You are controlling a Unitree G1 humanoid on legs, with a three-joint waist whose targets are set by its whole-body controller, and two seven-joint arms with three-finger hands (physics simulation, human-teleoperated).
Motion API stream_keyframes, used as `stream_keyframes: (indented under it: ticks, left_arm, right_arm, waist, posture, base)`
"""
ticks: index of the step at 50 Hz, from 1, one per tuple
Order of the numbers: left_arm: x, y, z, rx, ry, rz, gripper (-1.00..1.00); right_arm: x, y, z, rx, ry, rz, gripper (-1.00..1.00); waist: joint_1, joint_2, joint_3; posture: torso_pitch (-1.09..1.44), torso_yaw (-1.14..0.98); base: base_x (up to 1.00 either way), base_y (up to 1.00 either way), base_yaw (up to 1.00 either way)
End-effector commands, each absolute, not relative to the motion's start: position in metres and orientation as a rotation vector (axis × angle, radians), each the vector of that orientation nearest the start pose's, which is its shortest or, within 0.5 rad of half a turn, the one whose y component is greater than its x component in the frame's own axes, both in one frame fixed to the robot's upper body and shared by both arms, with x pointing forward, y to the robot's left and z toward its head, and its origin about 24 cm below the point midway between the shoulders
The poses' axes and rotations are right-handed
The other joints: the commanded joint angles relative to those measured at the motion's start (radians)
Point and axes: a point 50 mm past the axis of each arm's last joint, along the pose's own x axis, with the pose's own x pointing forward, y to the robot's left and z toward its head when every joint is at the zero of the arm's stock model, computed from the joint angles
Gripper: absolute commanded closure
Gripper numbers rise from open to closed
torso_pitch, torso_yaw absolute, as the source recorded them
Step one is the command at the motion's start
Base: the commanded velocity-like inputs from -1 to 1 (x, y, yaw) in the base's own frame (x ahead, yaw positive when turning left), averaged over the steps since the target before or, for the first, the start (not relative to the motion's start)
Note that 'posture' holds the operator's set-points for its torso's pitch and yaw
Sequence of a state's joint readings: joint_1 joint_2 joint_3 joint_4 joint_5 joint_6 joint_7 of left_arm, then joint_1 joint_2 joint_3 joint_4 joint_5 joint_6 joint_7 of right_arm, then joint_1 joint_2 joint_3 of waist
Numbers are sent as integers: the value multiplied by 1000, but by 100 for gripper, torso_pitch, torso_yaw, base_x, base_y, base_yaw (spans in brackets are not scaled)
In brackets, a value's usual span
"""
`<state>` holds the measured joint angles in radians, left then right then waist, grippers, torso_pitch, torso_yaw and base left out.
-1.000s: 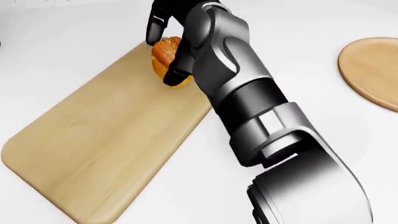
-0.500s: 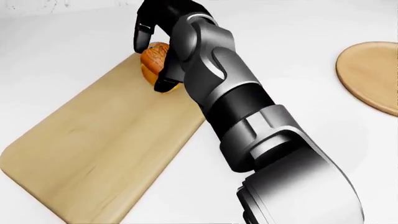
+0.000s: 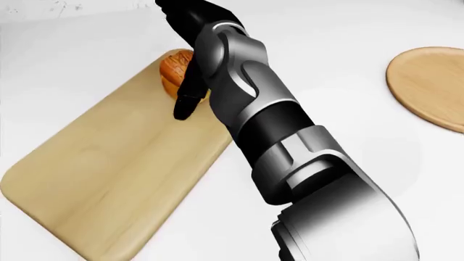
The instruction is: Place all breads on the cutting board.
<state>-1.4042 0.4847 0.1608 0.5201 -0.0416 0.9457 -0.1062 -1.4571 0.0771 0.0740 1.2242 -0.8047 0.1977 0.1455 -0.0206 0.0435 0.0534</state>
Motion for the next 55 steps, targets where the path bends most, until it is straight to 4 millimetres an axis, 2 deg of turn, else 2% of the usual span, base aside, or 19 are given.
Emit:
stream_keyframes:
  ticks: [1, 5, 8, 11, 12, 16, 17, 22, 24, 26, 29, 32, 41, 55]
  left_arm:
    - [372, 206, 374, 123, -86, 95, 100]
    - [372, 207, 374, 122, -85, 95, 100]
    - [371, 207, 374, 122, -85, 96, 100]
    - [370, 208, 373, 123, -85, 98, 100]
    - [370, 208, 373, 123, -85, 98, 100]
    - [370, 207, 372, 125, -84, 95, 100]
    - [370, 207, 372, 126, -83, 94, 100]
    - [368, 206, 368, 140, -72, 85, 100]
    - [366, 205, 362, 156, -55, 75, 100]
    - [362, 204, 352, 182, -33, 63, 100]
    - [351, 197, 338, 247, -1, 21, 100]
    - [341, 195, 336, 275, 9, -6, 100]
    - [319, 190, 321, 339, 39, -66, 100]
    - [311, 175, 291, 373, 60, -121, 100]
  right_arm:
    - [410, 2, 262, -1089, -193, 291, -100]
    - [410, 3, 260, -1099, -188, 294, -100]
    - [411, -1, 270, -1096, -192, 276, -100]
    - [410, -5, 291, -1099, -199, 259, -100]
    - [408, -6, 304, -1099, -204, 250, -100]
    - [405, -9, 325, -1112, -198, 249, -100]
    - [402, -10, 337, -1101, -194, 253, -100]
    - [391, -8, 368, -915, -168, 307, -100]
    - [385, -8, 382, -818, -170, 324, -100]
    - [381, -9, 394, -796, -193, 315, -100]
    - [378, -15, 407, -797, -224, 286, -100]
    - [377, -24, 417, -804, -245, 248, -100]
    - [374, -47, 435, -812, -266, 173, -100]
    - [377, -52, 431, -805, -257, 158, -100]
  waist:
    - [0, 6, -35]
    - [1, 6, -35]
    - [1, 5, -35]
    - [2, 5, -35]
    - [2, 5, -34]
    - [2, 4, -30]
    - [2, 4, -29]
    - [1, 3, -27]
    - [0, 4, -25]
    - [-1, 5, -24]
    - [-2, 8, -21]
    - [-2, 8, -21]
    - [-1, 1, -16]
    - [4, -8, -17]
  posture:
    - [0, 0]
    - [0, 0]
    - [0, 0]
    - [0, 0]
    - [0, 0]
    - [0, 0]
    - [0, 0]
    - [0, 0]
    - [0, 0]
    - [0, 0]
    - [0, 0]
    - [0, 0]
    - [0, 0]
    - [0, 0]
  base:
    - [0, 0, 0]
    - [0, 0, 0]
    - [0, 0, 0]
    - [0, 0, 0]
    - [0, 0, 0]
    - [0, 0, 0]
    - [0, 0, 0]
    - [0, 0, 0]
    - [0, 0, 0]
    - [0, 0, 0]
    - [0, 0, 0]
    - [0, 0, 0]
    - [0, 0, 0]
    - [0, 0, 0]
